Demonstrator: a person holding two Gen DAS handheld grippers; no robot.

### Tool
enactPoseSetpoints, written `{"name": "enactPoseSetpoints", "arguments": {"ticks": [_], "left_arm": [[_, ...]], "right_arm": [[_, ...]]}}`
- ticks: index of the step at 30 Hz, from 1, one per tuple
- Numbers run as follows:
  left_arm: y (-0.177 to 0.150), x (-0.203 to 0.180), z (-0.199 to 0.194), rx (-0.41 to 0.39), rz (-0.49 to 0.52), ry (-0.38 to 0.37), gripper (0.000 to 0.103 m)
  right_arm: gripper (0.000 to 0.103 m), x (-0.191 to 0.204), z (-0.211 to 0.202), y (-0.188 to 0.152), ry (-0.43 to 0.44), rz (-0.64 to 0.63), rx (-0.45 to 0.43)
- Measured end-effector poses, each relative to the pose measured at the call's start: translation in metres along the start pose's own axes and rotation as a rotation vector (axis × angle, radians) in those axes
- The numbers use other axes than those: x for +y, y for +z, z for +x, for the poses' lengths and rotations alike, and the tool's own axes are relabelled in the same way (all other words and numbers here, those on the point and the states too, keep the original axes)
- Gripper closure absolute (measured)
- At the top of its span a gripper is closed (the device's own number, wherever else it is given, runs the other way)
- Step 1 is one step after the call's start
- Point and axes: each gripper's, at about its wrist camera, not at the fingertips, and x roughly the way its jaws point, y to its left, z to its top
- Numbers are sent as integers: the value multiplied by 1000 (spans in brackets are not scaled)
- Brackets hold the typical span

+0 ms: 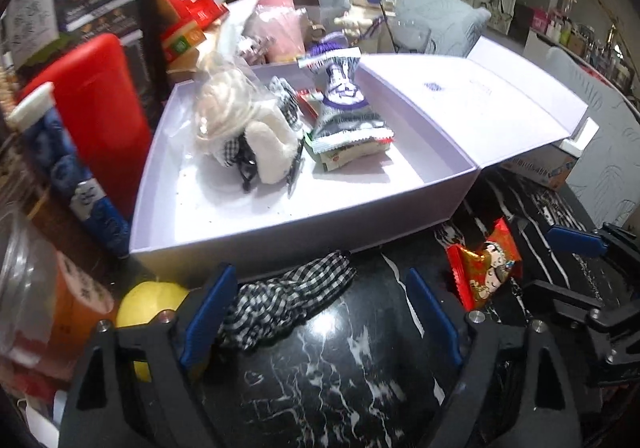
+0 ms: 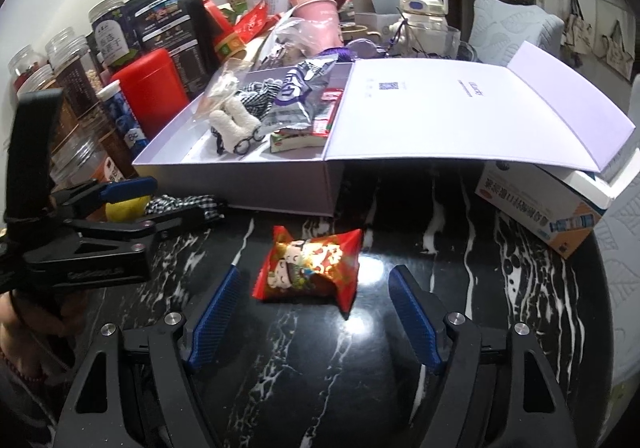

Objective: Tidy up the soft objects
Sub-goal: 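Grasp the checkered scrunchie with the left gripper while the right gripper grasps the red snack packet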

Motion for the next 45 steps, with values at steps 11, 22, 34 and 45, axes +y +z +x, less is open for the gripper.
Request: {"name": "enactPoseSetpoints", "arguments": {"ticks": [11, 22, 34, 45], "left_arm": [[-5, -10, 12, 107, 23, -55, 16], [-18, -20, -5, 161, -67, -142, 17], [-39, -2, -58, -24, -180, -55, 17], [-46, 15, -36, 20, -167, -60, 17]], "right_arm": [[26, -7, 4, 1, 16, 22, 7], [26, -8, 9, 2, 34, 14, 17], [26, 1, 31, 11, 57, -37, 60], [51, 9, 51, 16, 47, -54, 109]]}}
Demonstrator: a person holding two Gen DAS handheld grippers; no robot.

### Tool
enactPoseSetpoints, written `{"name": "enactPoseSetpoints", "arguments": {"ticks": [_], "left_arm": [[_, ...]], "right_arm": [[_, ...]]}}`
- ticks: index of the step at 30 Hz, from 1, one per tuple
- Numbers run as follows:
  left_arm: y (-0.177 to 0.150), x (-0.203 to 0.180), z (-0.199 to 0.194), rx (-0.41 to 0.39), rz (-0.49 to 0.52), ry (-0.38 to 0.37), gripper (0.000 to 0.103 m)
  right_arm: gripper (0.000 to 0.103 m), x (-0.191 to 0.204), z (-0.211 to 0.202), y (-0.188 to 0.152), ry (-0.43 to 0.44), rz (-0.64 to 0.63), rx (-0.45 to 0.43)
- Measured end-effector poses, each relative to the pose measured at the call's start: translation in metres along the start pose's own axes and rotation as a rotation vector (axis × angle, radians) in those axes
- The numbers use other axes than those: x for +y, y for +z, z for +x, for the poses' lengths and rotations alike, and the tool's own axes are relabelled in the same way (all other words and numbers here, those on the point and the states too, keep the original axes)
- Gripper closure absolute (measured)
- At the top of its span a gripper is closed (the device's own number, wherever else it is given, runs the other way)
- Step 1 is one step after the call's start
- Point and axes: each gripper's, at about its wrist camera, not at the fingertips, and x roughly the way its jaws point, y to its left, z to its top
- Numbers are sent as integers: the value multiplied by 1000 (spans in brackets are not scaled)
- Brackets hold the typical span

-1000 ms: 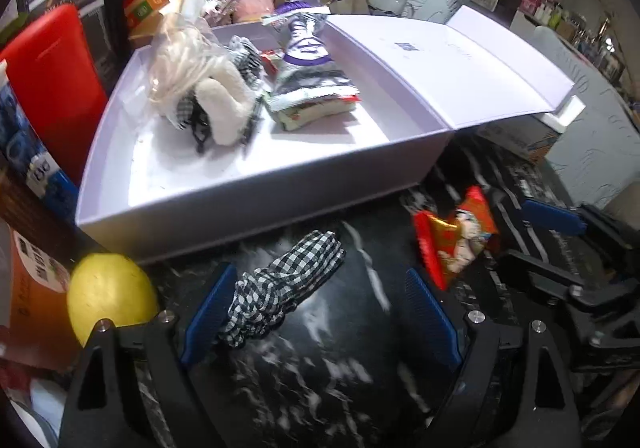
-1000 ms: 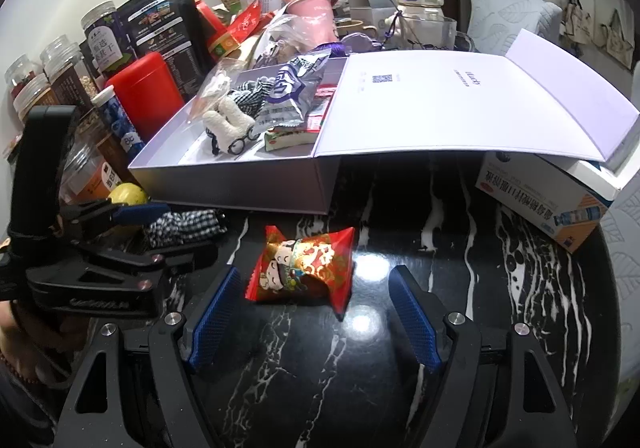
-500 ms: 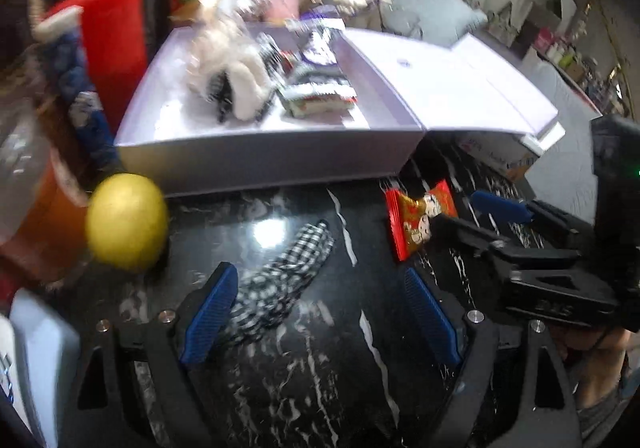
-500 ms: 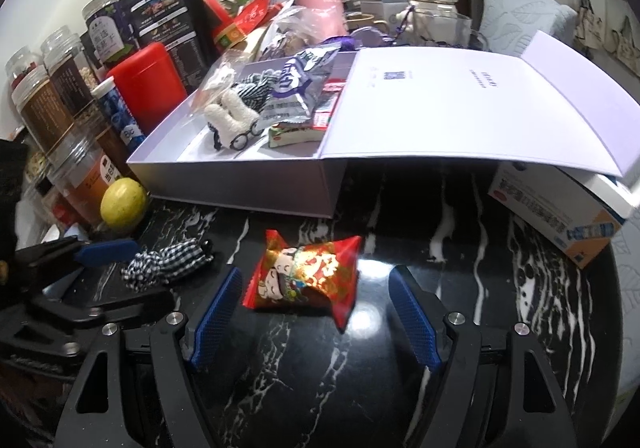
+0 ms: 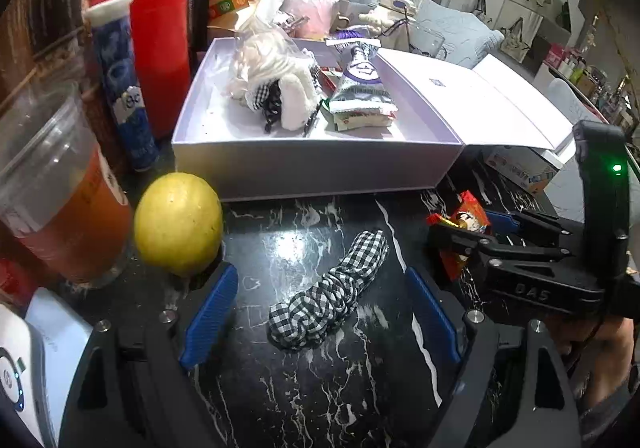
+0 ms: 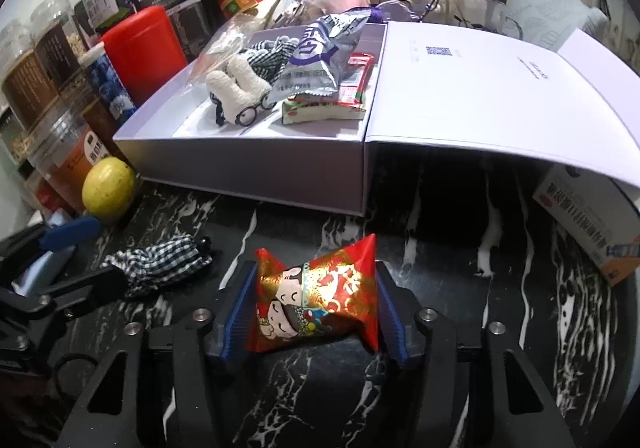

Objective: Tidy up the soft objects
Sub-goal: 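Grasp the checkered scrunchie with the left gripper while the right gripper grasps the red snack packet, then lift the checkered scrunchie and red snack packet off the table with both grippers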

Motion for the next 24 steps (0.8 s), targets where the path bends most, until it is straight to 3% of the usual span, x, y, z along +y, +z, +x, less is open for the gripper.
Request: {"name": "enactPoseSetpoints", "arguments": {"ticks": [8, 10, 11, 15, 24], "left_arm": [[-6, -16, 22, 61, 122, 79, 18], [-7, -17, 25, 73, 108, 50, 39], [-7, -19, 25, 58, 114, 70, 52], [-9, -26, 25, 59, 103, 73, 70], [-35, -41, 2, 61, 102, 31, 79]], "right_arm": [[54, -5, -19, -15, 45, 18, 26], [54, -7, -26, -20, 52, 24, 27], [54, -7, -31, -25, 50, 24, 25], [54, -5, -45, -38, 42, 26, 16], [54, -2, -68, -63, 48, 40, -7]]}}
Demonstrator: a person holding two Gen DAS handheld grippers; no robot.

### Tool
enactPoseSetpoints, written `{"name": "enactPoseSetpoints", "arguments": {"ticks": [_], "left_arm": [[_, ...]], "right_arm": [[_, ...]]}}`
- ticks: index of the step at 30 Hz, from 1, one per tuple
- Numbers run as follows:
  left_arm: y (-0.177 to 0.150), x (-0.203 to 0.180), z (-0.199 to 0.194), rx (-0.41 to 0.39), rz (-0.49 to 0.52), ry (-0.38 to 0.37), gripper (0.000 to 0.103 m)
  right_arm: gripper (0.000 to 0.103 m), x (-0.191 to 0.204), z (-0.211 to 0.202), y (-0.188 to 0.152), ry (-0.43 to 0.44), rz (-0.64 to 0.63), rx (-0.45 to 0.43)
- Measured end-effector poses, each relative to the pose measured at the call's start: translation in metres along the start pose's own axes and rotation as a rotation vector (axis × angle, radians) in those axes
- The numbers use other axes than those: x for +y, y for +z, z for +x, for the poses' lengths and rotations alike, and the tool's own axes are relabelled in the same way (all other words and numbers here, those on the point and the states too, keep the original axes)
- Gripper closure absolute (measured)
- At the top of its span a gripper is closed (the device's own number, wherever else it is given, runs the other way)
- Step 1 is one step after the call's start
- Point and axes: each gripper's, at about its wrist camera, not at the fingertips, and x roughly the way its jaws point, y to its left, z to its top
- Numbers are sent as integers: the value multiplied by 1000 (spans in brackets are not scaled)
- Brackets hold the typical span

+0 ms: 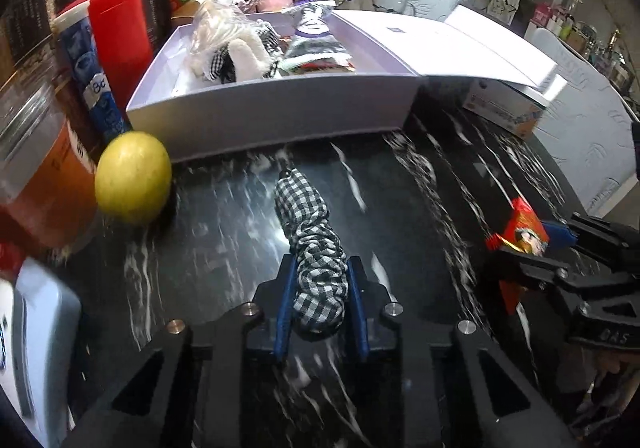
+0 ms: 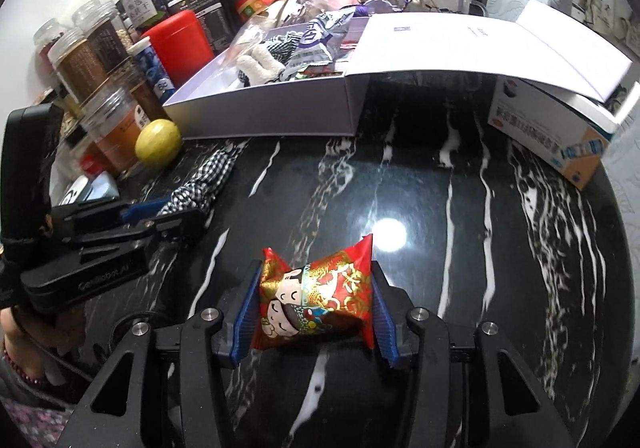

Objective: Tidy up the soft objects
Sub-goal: 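Lift the checkered scrunchie and red snack packet off the table with both grippers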

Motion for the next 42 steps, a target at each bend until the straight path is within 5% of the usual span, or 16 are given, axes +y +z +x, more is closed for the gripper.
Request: {"name": "enactPoseSetpoints", "arguments": {"ticks": [18, 22, 27, 35, 38, 42], "left_arm": [[-45, -10, -26, 49, -76, -75, 80], [-41, -10, -22, 39, -100, -76, 80], [-37, -12, -19, 29, -96, -58, 80], [-32, -17, -16, 43, -57, -33, 80], [-34, -14, -17, 33, -72, -39, 80], [-34, -16, -17, 30, -67, -24, 80]], "right_arm": [[49, 18, -19, -46, 22, -38, 24], [29, 20, -17, -45, -1, -33, 37], [22, 25, -17, -51, -5, -46, 41], [24, 27, -18, -53, -8, -60, 28], [45, 25, -21, -54, -26, -39, 4], [52, 20, -22, -52, -17, -14, 3]]}}
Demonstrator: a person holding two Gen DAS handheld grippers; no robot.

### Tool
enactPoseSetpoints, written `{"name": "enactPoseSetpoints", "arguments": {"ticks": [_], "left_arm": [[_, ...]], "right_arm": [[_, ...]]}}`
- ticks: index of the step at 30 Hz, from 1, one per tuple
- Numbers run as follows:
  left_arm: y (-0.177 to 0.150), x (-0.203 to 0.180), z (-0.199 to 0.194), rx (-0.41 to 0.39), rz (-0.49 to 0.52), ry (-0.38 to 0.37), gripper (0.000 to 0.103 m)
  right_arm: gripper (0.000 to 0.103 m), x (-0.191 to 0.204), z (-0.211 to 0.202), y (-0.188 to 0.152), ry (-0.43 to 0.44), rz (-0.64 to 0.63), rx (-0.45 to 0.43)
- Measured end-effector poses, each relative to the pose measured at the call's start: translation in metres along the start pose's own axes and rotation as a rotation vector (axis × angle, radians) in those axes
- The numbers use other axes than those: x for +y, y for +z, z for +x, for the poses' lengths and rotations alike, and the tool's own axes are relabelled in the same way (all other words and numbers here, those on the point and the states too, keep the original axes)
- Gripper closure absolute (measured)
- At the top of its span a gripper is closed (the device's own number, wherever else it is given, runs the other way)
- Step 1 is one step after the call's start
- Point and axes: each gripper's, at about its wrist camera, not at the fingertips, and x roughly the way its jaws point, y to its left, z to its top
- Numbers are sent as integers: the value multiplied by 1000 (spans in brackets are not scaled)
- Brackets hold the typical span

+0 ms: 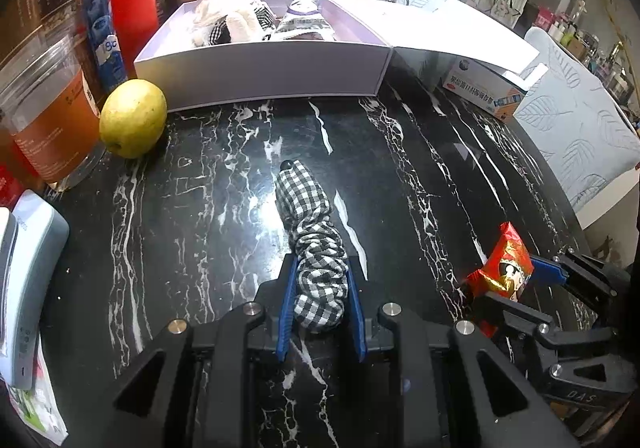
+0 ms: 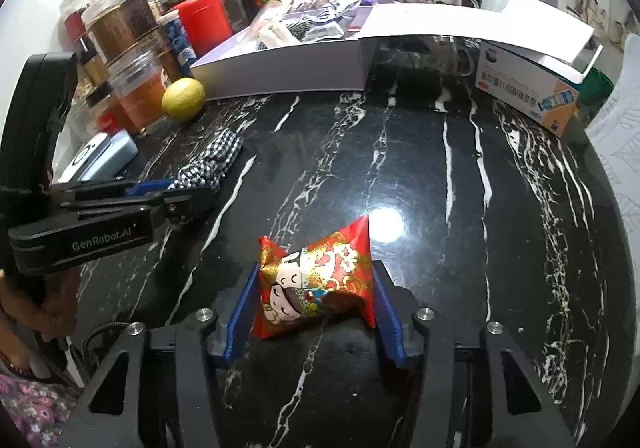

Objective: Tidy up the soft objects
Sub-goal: 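Lift the checkered scrunchie and red snack packet off the table with both grippers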

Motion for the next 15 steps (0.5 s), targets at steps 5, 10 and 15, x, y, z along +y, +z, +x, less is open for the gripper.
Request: {"name": "enactPoseSetpoints", "arguments": {"ticks": [5, 10, 15], "left_arm": [[-2, 0, -4, -17, 11, 11, 80], [-4, -3, -14, -36, 24, -6, 80], [-5, -8, -28, -55, 41, -43, 80]], "right_arm": [[54, -1, -2, 0, 25, 8, 4], [54, 2, -7, 1, 53, 17, -1], [54, 8, -17, 3, 60, 3, -25]]}}
